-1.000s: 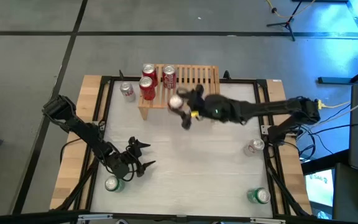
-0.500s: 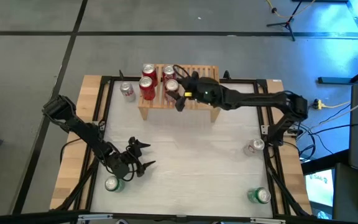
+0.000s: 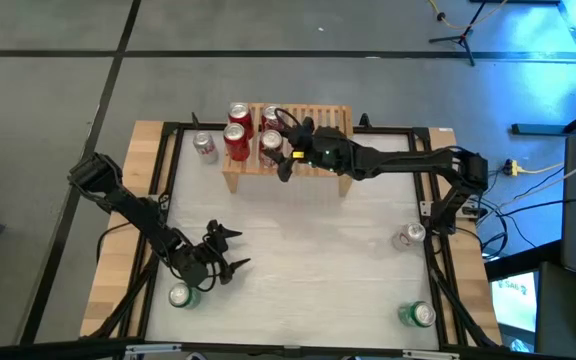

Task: Place canned beverage on shelf
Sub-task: Put the red and white soda can on the shelf aligned with the other red and white soda can, then put the right green soda can on the shelf

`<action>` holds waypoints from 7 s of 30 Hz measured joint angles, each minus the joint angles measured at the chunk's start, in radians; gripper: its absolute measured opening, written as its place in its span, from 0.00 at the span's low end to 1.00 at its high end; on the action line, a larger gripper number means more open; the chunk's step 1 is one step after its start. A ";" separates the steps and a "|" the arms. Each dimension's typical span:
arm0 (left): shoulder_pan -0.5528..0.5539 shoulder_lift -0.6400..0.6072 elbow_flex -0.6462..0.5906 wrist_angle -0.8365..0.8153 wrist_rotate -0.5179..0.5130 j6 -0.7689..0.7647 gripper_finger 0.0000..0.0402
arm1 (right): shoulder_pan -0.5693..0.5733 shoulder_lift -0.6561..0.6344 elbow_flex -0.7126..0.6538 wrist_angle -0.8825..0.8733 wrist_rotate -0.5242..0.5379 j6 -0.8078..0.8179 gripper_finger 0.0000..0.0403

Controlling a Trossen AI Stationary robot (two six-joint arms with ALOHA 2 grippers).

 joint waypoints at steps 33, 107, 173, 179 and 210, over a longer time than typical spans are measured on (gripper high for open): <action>0.002 0.000 -0.001 0.043 0.017 0.007 0.98 | 0.088 -0.373 0.000 -0.437 0.036 -0.124 0.93; 0.137 0.300 0.450 0.130 0.282 0.233 0.98 | 1.436 -0.301 -0.149 -1.378 -0.101 1.862 0.93; 0.140 0.299 0.449 0.128 0.307 0.234 0.98 | 1.434 -0.190 0.001 -1.518 -0.017 1.739 0.93; 0.141 0.299 0.449 0.128 0.307 0.234 0.98 | 1.434 -0.190 0.001 -1.518 -0.017 1.739 0.93; 0.143 0.299 0.449 0.128 0.313 0.234 0.98 | 1.434 -0.204 0.004 -1.594 -0.057 1.768 0.93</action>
